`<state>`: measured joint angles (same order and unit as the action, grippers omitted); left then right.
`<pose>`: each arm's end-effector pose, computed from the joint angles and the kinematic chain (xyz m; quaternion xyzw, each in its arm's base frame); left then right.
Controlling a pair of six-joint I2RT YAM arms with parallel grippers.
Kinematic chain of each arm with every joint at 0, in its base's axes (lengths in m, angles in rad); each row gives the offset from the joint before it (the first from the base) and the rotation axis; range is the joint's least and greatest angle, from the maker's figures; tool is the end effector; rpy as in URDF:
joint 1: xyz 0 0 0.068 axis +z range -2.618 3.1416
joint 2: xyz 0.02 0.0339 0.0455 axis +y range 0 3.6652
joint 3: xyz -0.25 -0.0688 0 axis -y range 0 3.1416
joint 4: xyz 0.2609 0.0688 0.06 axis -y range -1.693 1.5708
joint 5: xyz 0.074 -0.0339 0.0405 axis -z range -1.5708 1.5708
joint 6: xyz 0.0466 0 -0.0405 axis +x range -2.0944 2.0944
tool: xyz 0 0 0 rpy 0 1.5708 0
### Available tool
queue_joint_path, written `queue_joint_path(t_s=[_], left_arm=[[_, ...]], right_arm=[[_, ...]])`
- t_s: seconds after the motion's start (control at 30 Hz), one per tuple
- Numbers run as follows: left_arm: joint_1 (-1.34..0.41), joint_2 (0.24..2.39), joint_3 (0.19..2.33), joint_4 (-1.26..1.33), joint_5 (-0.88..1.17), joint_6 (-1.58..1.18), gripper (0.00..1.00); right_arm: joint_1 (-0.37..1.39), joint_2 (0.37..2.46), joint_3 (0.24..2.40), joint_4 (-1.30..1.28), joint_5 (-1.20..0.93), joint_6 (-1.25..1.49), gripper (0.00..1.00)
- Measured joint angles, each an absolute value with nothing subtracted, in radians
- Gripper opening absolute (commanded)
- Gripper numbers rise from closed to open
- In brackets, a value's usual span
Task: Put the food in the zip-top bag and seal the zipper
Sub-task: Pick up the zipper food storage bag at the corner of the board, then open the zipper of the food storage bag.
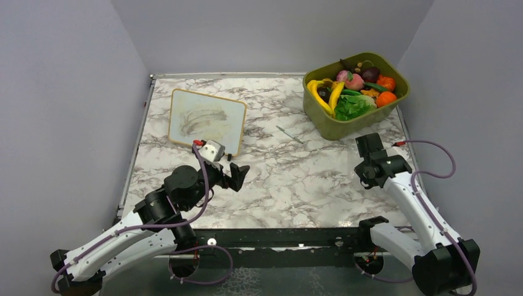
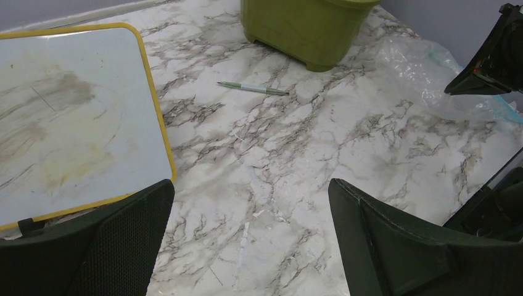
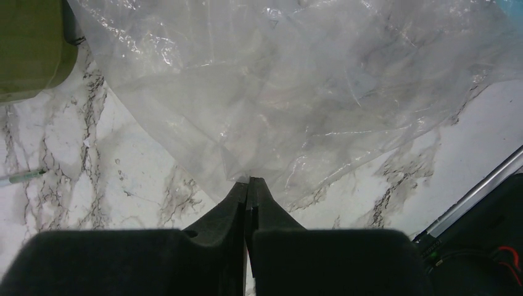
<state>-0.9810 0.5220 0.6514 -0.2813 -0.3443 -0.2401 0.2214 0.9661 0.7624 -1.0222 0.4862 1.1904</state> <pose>0.1081 -0.1332 0.3135 0.1666 0.7372 -0.2615 0.6003 0.1847 0.0193 0.2167 0.4819 0.8269 -0.0724 0.2806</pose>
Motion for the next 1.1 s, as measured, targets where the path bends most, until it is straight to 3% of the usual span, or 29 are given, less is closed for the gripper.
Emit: queue_joint_path(t_s=[0.2,0.37,0.8,1.1], left_arm=[[-0.981,0.495,0.633,-0.268,-0.308,-0.213,0.99],[-0.981,0.485,0.609,-0.254,-0.261,-0.199,0.96],[-0.981,0.537,0.543,-0.122,0.047,-0.071,0.88],[-0.981,0.62,0.548,-0.002,0.243,0.179,0.87]], right_arm=[[0.221,0.899,0.773,-1.016,0.487,1.113,0.01],[0.221,0.754,0.756,-0.883,0.365,0.894,0.01],[0.221,0.489,0.762,-0.768,-0.211,0.63,0.01],[0.221,0.484,0.793,-0.722,-0.586,0.616,0.01]])
